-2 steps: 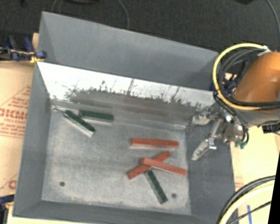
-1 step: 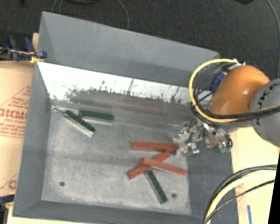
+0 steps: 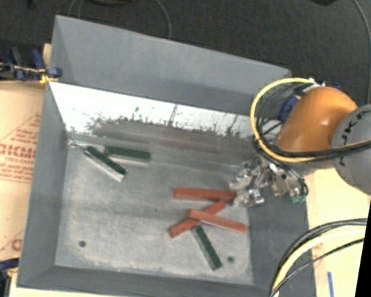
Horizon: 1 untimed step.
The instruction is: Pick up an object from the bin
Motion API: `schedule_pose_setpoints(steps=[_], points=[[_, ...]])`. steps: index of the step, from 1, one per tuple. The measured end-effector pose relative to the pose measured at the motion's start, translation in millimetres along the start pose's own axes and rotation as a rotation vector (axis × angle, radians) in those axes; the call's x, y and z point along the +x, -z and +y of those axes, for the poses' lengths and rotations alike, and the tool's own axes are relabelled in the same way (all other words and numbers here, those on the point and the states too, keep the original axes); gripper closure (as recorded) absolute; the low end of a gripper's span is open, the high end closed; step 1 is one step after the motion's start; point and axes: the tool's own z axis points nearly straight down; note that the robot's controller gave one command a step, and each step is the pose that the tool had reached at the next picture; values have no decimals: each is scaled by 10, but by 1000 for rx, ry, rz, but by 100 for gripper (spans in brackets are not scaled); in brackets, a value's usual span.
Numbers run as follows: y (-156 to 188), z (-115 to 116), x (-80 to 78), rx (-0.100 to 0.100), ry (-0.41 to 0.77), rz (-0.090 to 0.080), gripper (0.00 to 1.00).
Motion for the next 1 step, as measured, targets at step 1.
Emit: schedule_pose_setpoints(steps=[1], points=[[1373, -132, 173, -3, -67, -1, 100]])
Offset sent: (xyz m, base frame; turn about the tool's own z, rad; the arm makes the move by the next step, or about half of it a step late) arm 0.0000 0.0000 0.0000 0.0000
